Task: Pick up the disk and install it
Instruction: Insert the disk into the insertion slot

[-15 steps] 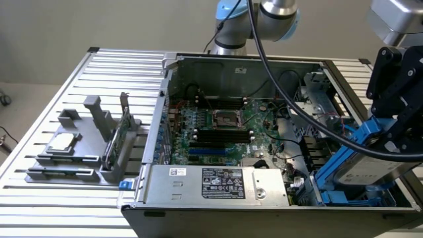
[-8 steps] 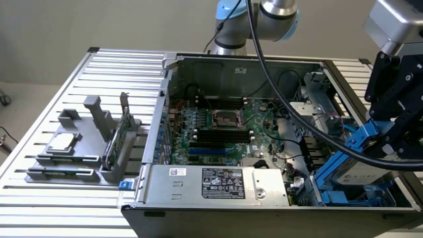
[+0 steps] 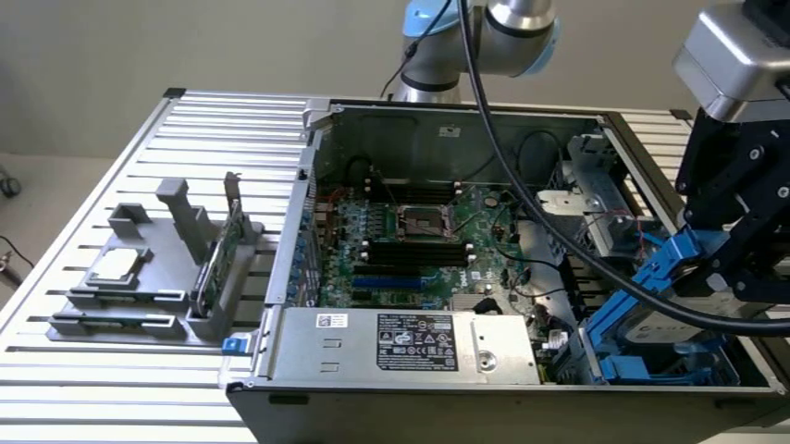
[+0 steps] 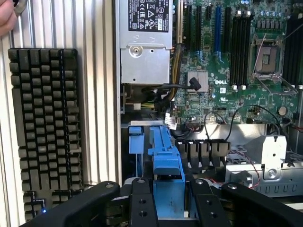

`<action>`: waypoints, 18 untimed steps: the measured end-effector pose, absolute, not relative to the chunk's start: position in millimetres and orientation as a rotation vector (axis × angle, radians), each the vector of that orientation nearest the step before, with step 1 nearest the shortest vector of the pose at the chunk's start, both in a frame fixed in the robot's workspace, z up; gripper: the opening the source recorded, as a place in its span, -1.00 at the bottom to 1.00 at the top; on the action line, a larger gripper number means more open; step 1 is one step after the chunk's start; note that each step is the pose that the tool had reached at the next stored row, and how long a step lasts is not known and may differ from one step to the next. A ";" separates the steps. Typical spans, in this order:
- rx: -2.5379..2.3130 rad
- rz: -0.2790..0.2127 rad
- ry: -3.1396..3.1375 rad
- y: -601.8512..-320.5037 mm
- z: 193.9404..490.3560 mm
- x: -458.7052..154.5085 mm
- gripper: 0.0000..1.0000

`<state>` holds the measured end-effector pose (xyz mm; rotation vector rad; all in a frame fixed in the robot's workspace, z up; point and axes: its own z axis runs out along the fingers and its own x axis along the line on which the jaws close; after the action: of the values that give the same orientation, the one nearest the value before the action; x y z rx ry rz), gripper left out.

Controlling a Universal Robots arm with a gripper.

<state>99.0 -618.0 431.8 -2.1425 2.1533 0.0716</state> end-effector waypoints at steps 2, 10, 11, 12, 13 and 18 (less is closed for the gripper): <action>-2.145 0.078 2.146 -618.7 430.0 99.1 -0.35; -2.148 0.104 2.118 -622.4 423.4 99.1 -0.35; -2.149 0.107 2.115 -622.8 423.0 99.2 -0.35; -2.149 0.111 2.111 -623.1 422.4 99.2 -0.32; -2.150 0.113 2.108 -623.5 422.2 99.2 -0.32; -2.153 0.125 2.095 -624.8 421.3 99.2 -0.06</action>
<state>99.2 -624.8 421.3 -2.1530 2.0949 0.1245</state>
